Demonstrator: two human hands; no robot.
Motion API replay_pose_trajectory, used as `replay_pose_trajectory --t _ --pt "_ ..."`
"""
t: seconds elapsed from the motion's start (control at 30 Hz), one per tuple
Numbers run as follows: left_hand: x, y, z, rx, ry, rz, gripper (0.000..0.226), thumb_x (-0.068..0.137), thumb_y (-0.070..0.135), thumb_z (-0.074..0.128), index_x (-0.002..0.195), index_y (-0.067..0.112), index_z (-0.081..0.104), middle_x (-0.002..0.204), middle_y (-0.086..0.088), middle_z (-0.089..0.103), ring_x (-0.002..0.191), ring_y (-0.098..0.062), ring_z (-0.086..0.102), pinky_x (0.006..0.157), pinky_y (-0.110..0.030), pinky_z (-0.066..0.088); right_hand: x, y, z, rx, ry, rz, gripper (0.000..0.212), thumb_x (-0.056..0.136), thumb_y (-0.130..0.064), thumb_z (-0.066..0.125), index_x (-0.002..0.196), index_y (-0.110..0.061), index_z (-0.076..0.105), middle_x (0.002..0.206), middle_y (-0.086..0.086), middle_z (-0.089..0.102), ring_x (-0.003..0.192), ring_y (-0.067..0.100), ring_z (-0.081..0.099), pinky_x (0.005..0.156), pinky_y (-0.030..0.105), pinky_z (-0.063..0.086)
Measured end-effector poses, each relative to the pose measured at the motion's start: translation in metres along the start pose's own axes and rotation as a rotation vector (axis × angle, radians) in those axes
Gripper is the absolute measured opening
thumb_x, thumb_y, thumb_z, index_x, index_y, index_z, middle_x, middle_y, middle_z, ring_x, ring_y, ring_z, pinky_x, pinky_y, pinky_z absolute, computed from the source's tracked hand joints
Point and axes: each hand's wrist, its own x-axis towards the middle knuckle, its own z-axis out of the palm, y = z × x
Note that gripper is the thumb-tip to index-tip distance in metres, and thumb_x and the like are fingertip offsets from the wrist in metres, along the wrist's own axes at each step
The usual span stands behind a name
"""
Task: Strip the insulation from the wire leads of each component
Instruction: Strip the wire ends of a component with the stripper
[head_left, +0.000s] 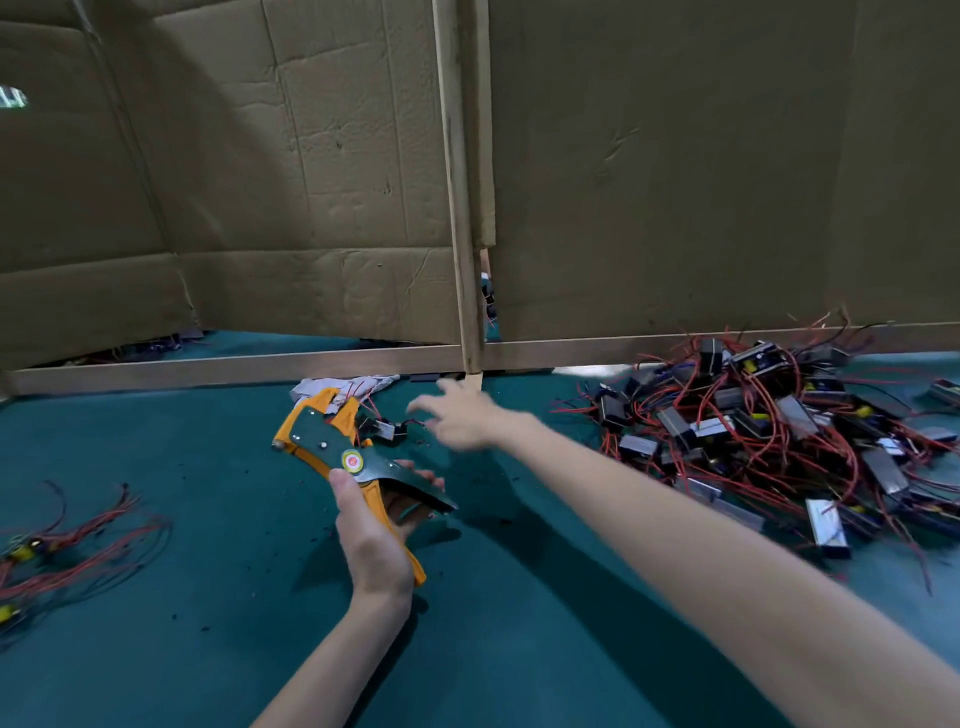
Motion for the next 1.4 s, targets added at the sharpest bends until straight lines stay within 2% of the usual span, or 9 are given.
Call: replay_pose_trajectory --t 0.1,0.27,0.6,0.77,0.93,1.1,1.23,1.33,1.4 --pt "0.002 -0.003 0.000 0.005 -0.009 -0.016 0.075 0.099 0.054 0.015 0.101 -0.005 0.061 0.087 -0.029 0.065 0.076 -0.036 0.066 0.072 -0.043 0.056 0.018 -0.013 0.027 0.048 -0.022 0.035 0.046 0.098 -0.017 0.038 0.141 -0.031 0.045 0.146 0.021 0.036 0.134 0.039 0.032 0.108 0.042 0.028" --pt "0.005 -0.007 -0.001 0.013 -0.018 -0.037 0.075 0.098 0.056 0.015 0.091 0.002 0.066 0.083 -0.023 0.070 0.078 -0.034 0.068 0.065 -0.037 0.058 0.017 -0.015 0.037 0.213 0.126 0.090 0.036 0.089 -0.002 0.044 0.116 -0.008 0.067 0.123 0.022 0.061 0.115 0.039 0.054 0.093 0.039 0.047" --pt "0.005 -0.008 -0.001 0.006 -0.009 -0.040 0.073 0.097 0.059 0.017 0.084 0.006 0.066 0.075 -0.018 0.071 0.073 -0.033 0.069 0.063 -0.039 0.058 -0.075 0.018 -0.011 0.470 0.259 -0.043 0.023 0.082 0.006 0.055 0.093 -0.003 0.073 0.092 0.012 0.074 0.084 0.016 0.066 0.083 0.020 0.048" --pt "0.003 -0.008 -0.002 0.018 -0.043 -0.034 0.072 0.097 0.059 0.018 0.087 0.003 0.063 0.076 -0.018 0.070 0.075 -0.033 0.069 0.074 -0.044 0.056 -0.122 0.044 -0.028 0.108 0.213 -0.035 0.033 0.088 0.003 0.045 0.101 -0.012 0.071 0.102 0.010 0.071 0.098 0.026 0.062 0.088 0.034 0.049" --pt "0.004 -0.006 -0.002 0.027 -0.048 -0.049 0.074 0.097 0.059 0.016 0.086 0.003 0.062 0.075 -0.017 0.070 0.074 -0.031 0.070 0.068 -0.038 0.057 -0.145 0.048 -0.006 -0.071 0.149 -0.077 0.049 0.078 0.009 0.039 0.108 -0.020 0.066 0.118 0.004 0.064 0.112 0.027 0.055 0.093 0.039 0.045" --pt "0.003 -0.004 -0.001 0.014 -0.056 -0.067 0.074 0.097 0.059 0.017 0.087 0.002 0.063 0.075 -0.017 0.071 0.074 -0.031 0.070 0.066 -0.038 0.059 -0.154 0.049 0.019 0.210 0.171 -0.240 0.053 0.070 0.019 0.036 0.088 -0.014 0.075 0.136 0.003 0.057 0.125 0.017 0.050 0.104 0.027 0.036" --pt "0.003 -0.004 0.000 0.009 -0.071 -0.065 0.074 0.097 0.059 0.017 0.088 0.002 0.062 0.075 -0.018 0.071 0.072 -0.032 0.069 0.064 -0.037 0.060 -0.158 0.054 0.022 0.665 0.368 -0.127 0.053 0.068 0.023 0.031 0.058 -0.015 0.066 0.108 0.002 0.069 0.102 0.008 0.062 0.091 0.022 0.043" --pt "0.003 -0.004 0.000 0.005 -0.087 -0.073 0.075 0.097 0.060 0.017 0.087 0.002 0.063 0.076 -0.018 0.070 0.071 -0.032 0.069 0.062 -0.035 0.059 -0.155 0.056 0.023 0.826 0.511 0.002 0.052 0.072 0.025 0.030 0.073 -0.017 0.060 0.099 0.007 0.070 0.093 0.010 0.063 0.086 0.026 0.046" --pt "0.003 -0.005 0.000 0.012 -0.097 -0.072 0.076 0.097 0.060 0.017 0.087 0.001 0.064 0.077 -0.019 0.070 0.073 -0.031 0.069 0.063 -0.035 0.059 -0.156 0.050 0.022 0.754 0.381 -0.041 0.055 0.071 0.025 0.034 0.099 -0.013 0.064 0.113 0.004 0.067 0.106 0.009 0.060 0.092 0.023 0.045"
